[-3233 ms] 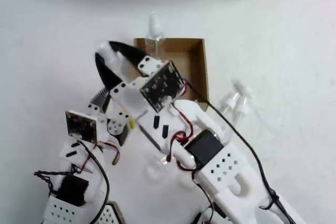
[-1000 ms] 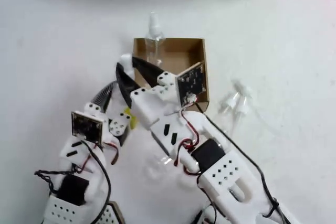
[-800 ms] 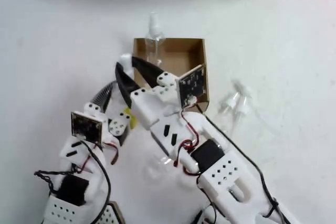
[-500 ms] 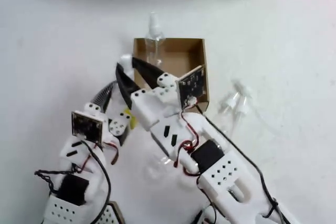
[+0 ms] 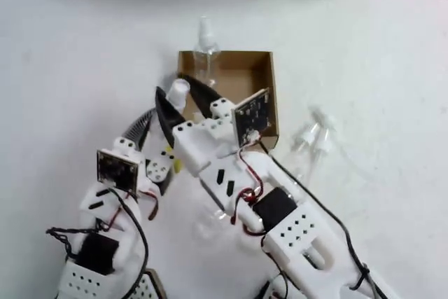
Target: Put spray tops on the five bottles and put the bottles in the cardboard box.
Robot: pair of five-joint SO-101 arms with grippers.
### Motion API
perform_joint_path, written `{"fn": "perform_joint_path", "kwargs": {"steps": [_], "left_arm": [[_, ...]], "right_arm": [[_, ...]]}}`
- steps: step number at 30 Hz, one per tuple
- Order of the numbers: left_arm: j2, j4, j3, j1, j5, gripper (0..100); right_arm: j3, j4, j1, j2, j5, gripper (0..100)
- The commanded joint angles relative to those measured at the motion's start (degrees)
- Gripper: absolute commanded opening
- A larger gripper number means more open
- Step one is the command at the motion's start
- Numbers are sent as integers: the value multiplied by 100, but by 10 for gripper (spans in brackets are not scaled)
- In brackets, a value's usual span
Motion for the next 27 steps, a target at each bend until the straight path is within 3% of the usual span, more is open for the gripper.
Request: {"fn": "perform_joint_path", "kwargs": {"steps": [1,6,10,13,17,21,25,27], "left_arm": [[-110,-62,-97,4,-35,20],[-110,-62,-88,4,-44,20],[-110,-62,-88,4,-44,20],[-110,-62,-88,4,-44,20],[-110,-62,-88,4,-44,20],[-110,-62,-88,4,-44,20],[-110,-62,-88,4,-44,20],[-110,-62,-88,4,-44,20]], "right_arm": [[-35,-48,-22,-110,-62,191],[-167,488,-13,-602,-53,194],[-563,1754,-22,-1367,-53,204],[-862,2510,-22,-1754,-62,264],[-941,2765,-22,-1859,-62,332],[-967,2738,224,-1859,-53,235],[-800,2167,875,-1842,-62,0],[-607,1886,1130,-1842,-79,53]]}}
